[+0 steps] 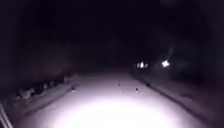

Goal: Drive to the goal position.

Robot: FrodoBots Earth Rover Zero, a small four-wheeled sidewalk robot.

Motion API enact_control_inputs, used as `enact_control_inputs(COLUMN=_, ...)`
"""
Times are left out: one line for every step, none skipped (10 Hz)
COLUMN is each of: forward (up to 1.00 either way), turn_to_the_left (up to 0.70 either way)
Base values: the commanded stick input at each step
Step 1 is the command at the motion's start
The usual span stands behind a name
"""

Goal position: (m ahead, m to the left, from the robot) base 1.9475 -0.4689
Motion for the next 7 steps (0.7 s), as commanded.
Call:
enact_control_inputs(forward=1.00, turn_to_the_left=0.00)
enact_control_inputs(forward=1.00, turn_to_the_left=0.00)
enact_control_inputs(forward=1.00, turn_to_the_left=0.00)
enact_control_inputs(forward=1.00, turn_to_the_left=0.00)
enact_control_inputs(forward=1.00, turn_to_the_left=0.00)
enact_control_inputs(forward=1.00, turn_to_the_left=0.00)
enact_control_inputs(forward=1.00, turn_to_the_left=0.00)
